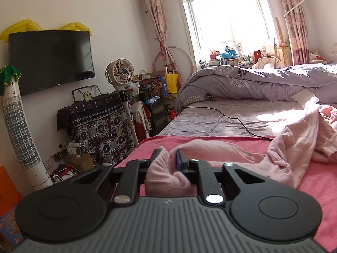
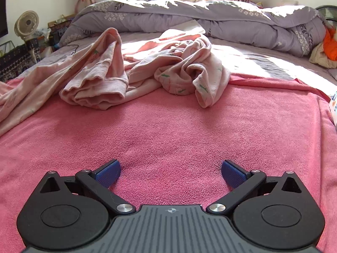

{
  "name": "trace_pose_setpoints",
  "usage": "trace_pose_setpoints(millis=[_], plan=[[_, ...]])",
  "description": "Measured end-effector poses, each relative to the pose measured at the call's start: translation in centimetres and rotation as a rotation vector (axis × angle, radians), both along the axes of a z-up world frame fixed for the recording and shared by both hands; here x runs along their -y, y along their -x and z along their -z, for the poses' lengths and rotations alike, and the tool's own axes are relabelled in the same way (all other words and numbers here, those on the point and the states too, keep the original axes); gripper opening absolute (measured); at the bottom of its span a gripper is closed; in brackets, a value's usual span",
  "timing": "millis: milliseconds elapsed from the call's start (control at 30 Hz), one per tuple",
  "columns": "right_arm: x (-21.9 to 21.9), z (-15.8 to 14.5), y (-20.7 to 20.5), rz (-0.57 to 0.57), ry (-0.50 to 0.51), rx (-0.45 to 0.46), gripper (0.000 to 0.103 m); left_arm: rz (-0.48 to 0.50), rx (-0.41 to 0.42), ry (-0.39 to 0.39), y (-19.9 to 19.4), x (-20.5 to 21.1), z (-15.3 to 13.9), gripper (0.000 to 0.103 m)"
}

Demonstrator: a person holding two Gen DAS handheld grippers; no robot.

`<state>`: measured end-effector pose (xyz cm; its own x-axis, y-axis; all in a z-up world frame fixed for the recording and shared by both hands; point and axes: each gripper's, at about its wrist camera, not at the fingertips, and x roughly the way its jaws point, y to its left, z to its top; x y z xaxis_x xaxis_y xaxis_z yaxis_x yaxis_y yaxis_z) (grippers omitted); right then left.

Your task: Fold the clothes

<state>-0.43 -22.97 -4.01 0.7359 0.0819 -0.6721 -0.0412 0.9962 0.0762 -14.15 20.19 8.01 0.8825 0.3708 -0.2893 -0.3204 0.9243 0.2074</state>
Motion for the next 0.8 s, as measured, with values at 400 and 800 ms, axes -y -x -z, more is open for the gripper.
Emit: trace_pose_setpoints(millis=[400, 800], plan=[[-10.5, -3.6, -3.7, -0.226, 0.111, 0.220, 0.091, -0.062, 0.100, 0.037, 6.6, -5.7, -0.6, 0.024], [-11.1, -4.0, -7.7, -0.165, 0.063, 0.170, 0.008, -0.144, 0.070, 0.032, 6.6, -8.9, 1.9, 0.025]])
